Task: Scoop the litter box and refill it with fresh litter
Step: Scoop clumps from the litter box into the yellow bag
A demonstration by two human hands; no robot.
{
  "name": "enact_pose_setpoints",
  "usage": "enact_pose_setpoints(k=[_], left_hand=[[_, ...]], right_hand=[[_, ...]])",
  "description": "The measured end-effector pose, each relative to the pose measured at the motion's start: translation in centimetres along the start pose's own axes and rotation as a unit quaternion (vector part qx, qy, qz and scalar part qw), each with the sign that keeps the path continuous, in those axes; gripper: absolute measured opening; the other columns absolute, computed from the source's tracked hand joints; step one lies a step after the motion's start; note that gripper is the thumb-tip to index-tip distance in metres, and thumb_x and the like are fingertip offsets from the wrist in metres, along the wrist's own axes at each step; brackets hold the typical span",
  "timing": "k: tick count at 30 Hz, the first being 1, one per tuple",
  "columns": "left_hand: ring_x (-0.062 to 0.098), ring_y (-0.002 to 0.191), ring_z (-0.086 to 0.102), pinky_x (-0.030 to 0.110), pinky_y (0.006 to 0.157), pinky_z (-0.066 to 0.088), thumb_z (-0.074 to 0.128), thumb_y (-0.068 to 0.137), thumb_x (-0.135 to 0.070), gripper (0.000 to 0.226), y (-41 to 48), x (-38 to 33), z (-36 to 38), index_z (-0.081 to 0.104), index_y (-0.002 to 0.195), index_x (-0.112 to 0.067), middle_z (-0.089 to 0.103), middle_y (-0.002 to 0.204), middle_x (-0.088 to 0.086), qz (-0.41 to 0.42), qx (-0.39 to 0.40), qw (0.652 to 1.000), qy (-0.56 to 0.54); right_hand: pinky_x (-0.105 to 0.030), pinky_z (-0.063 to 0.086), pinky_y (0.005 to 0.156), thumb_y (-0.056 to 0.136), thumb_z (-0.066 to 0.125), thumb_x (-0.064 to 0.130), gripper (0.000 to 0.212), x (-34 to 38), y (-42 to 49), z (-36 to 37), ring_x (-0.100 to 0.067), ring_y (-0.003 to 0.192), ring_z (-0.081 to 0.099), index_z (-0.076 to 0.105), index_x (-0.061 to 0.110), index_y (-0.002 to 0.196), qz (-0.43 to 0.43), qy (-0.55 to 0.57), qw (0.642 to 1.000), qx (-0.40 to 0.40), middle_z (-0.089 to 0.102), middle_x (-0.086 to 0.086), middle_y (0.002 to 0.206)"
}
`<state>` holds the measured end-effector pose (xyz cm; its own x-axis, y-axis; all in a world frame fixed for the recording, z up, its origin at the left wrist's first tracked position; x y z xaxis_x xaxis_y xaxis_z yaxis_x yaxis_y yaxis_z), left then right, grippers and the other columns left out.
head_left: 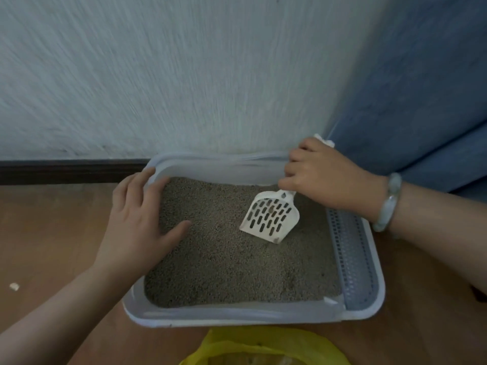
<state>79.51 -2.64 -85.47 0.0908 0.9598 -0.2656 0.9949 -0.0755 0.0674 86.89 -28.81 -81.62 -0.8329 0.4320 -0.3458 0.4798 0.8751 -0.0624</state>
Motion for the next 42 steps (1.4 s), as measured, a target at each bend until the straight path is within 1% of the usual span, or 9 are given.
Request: enact_pose_setpoints(k=[4,13,16,20,24,27,31,37,42], left_hand=[[0.039,0.133,0.025,0.047,0.11,0.019,0.046,0.07,-0.064,0.084,-0.1,0.0,0.0,0.041,0.134,-0.01,0.036,0.144,0.017,0.001,-0.003,1.0,-0.009],[0.04,0.132,0.028,0.044,0.11,0.018,0.048,0.069,-0.065,0.084,0.0,0.0,0.3,0.042,0.133,-0.011,0.038,0.141,0.016,0.009,-0.014,1.0,-0.012],[0.039,0.133,0.027,0.043,0.11,0.017,0.048,0.069,-0.065,0.084,0.0,-0.1,0.2,0.042,0.133,-0.011,0.039,0.141,0.016,0.009,-0.015,1.0,-0.012],[0.037,0.134,0.024,0.047,0.11,0.019,0.048,0.069,-0.066,0.084,0.0,-0.1,0.1,0.041,0.133,-0.013,0.038,0.141,0.015,0.0,-0.016,1.0,-0.017],[0.036,0.133,0.024,0.044,0.11,0.019,0.048,0.069,-0.066,0.084,0.0,-0.1,0.1,0.041,0.133,-0.014,0.038,0.14,0.014,0.001,-0.017,1.0,-0.018],[0.035,0.132,0.025,0.044,0.11,0.019,0.048,0.069,-0.066,0.084,-0.1,0.0,0.1,0.042,0.133,-0.012,0.039,0.139,0.014,0.002,-0.021,1.0,-0.017],[0.035,0.132,0.024,0.046,0.11,0.019,0.048,0.069,-0.065,0.084,0.0,0.0,0.1,0.042,0.134,-0.011,0.04,0.139,0.015,0.001,-0.022,1.0,-0.019],[0.033,0.131,0.025,0.043,0.11,0.018,0.048,0.07,-0.064,0.083,0.0,-0.2,0.0,0.043,0.134,-0.01,0.042,0.138,0.015,0.007,-0.025,0.999,-0.018],[0.032,0.133,0.023,0.045,0.11,0.02,0.048,0.07,-0.065,0.084,-0.1,-0.1,-0.1,0.041,0.134,-0.012,0.04,0.14,0.013,0.0,-0.02,1.0,-0.023]], right_hand=[[-0.036,0.037,0.078,0.076,0.063,0.009,0.016,0.8,0.8,0.5,-0.022,0.07,0.051,0.058,0.022,0.069,-0.061,-0.012,0.998,-0.005,0.059,0.003,0.063],[-0.035,0.044,0.08,0.075,0.072,0.022,0.012,4.4,-1.4,6.2,-0.017,0.074,0.054,0.063,0.028,0.07,-0.12,0.099,0.982,0.106,0.063,0.011,0.065],[-0.035,0.037,0.091,0.08,0.066,0.021,0.009,4.4,-1.6,7.1,-0.016,0.079,0.055,0.064,0.029,0.075,-0.112,0.133,0.98,0.092,0.065,0.012,0.071],[-0.04,0.017,0.109,0.081,0.063,0.014,0.019,4.2,-1.3,7.5,-0.015,0.09,0.059,0.069,0.029,0.088,-0.104,0.177,0.977,0.065,0.069,0.013,0.084],[-0.043,0.004,0.112,0.077,0.069,0.01,0.03,3.8,-1.3,8.2,-0.014,0.101,0.059,0.069,0.032,0.096,-0.09,0.213,0.971,0.062,0.07,0.014,0.091],[-0.049,0.009,0.114,0.075,0.073,0.012,0.032,3.3,-1.7,8.9,-0.016,0.107,0.06,0.07,0.032,0.099,-0.058,0.237,0.968,0.063,0.071,0.011,0.097],[-0.041,0.0,0.115,0.088,0.062,0.028,0.025,2.6,-2.5,8.9,-0.007,0.118,0.049,0.064,0.037,0.111,0.02,0.323,0.937,0.134,0.065,0.015,0.113],[-0.033,0.015,0.107,0.088,0.06,0.034,0.033,2.7,-2.7,8.8,-0.004,0.113,0.046,0.056,0.043,0.12,0.113,0.396,0.898,0.155,0.06,0.023,0.118],[-0.036,0.034,0.097,0.088,0.06,0.034,0.03,3.3,-2.7,8.4,-0.005,0.104,0.053,0.057,0.039,0.118,0.153,0.467,0.861,0.131,0.062,0.02,0.111]])
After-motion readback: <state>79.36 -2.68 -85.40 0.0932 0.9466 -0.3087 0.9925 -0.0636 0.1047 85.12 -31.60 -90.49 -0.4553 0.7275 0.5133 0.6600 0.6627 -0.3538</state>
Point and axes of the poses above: each hand's wrist, its own y-axis towards the middle knuckle, its own z-axis out of the palm, x = y × z, the point moved 5 cm from there along y, towards the middle knuckle
